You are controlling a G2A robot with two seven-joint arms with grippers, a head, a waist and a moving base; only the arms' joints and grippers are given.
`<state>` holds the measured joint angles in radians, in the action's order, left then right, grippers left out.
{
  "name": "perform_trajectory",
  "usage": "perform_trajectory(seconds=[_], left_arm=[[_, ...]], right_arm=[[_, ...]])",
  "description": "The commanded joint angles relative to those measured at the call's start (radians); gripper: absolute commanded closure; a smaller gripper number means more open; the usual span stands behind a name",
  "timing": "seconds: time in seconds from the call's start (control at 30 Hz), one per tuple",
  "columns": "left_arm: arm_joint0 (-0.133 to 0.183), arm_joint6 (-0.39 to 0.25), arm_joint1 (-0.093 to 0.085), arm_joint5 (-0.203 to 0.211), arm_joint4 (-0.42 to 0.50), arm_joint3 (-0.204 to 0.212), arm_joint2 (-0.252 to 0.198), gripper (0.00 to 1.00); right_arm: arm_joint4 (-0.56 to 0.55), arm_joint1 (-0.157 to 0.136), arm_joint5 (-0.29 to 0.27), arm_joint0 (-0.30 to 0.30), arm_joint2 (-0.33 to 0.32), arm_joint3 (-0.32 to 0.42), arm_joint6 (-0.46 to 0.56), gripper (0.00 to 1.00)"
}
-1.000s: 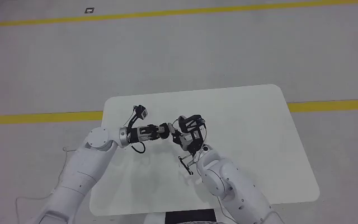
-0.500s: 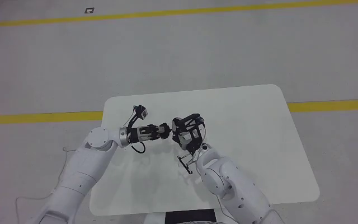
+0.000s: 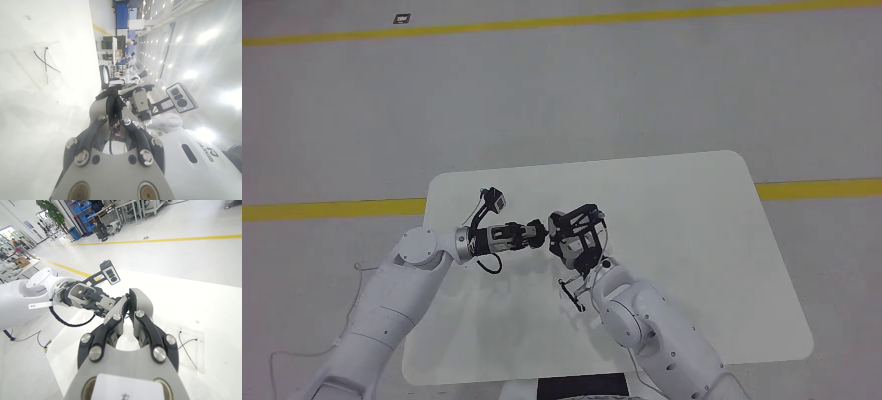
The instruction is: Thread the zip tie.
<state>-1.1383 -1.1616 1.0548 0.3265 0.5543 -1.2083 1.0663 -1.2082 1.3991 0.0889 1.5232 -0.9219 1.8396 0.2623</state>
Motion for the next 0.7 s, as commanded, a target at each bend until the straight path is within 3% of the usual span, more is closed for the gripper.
perform_trajectory(seconds=[0.0,0.27,0.3,0.33,0.5,0.67], left_arm=[[0.0,0.0,0.0,0.0,0.0,0.0,0.0,1.0],[0.0,0.0,0.0,0.0,0.0,0.0,0.0,1.0],[0.0,0.0,0.0,0.0,0.0,0.0,0.0,1.0],[0.0,0.0,0.0,0.0,0.0,0.0,0.0,1.0],[0.0,0.0,0.0,0.0,0.0,0.0,0.0,1.0],[0.0,0.0,0.0,0.0,0.0,0.0,0.0,1.0]], right_arm=[[0.003,0.0,-0.001,-0.001,0.001,-0.005,-0.002,1.0],[0.007,0.001,-0.001,0.001,0.002,-0.014,-0.009,1.0],[0.007,0.001,-0.001,0.001,0.002,-0.014,-0.009,0.78],[0.008,0.001,0.0,0.003,0.001,-0.013,-0.01,0.03],[0.009,-0.003,0.0,0.025,-0.016,0.017,-0.032,0.0],[0.043,-0.015,-0.049,0.07,-0.064,0.068,-0.031,0.0]])
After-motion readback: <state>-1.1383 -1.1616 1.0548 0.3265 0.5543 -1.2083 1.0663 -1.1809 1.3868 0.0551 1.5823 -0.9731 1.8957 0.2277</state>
